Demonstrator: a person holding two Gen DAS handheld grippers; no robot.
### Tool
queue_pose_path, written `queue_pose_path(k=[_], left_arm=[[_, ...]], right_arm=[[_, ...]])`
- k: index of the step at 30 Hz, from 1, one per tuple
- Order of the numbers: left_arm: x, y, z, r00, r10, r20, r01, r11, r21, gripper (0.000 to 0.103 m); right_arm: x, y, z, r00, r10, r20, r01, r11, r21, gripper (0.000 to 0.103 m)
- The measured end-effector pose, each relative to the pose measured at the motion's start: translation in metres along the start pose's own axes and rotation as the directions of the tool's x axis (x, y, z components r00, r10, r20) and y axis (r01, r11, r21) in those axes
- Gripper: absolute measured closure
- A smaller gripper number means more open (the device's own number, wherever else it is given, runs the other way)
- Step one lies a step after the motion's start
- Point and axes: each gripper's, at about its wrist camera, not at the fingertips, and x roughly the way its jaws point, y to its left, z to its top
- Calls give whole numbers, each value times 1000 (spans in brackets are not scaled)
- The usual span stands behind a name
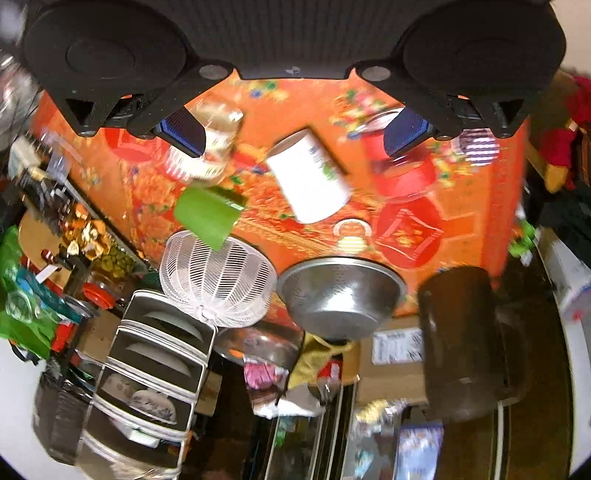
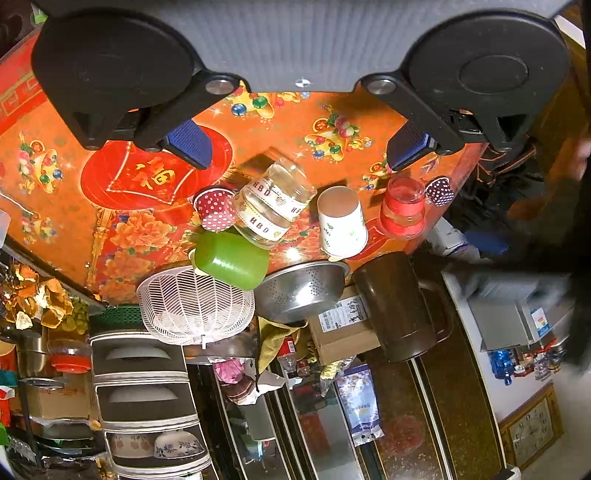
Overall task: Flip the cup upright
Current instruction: 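Move the left gripper to the red-banded clear cup and grasp it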
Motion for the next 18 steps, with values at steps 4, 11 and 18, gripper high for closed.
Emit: queue_pose_path(k=[4, 11, 18], left_arm=[[31, -29, 18, 998, -21, -65, 21, 1000, -11, 1], [47, -11, 17, 987, 101, -121, -102, 995, 0, 5], [70, 59, 6, 952, 220, -213, -254, 955, -151, 10]], right_arm=[[-5, -10, -4, 1000, 1, -8, -2, 1000, -20, 1], [-16, -30, -11, 1000, 19, -22, -20, 1000, -17, 1], [-4, -37, -10, 997, 66, -48, -66, 998, 2, 1]])
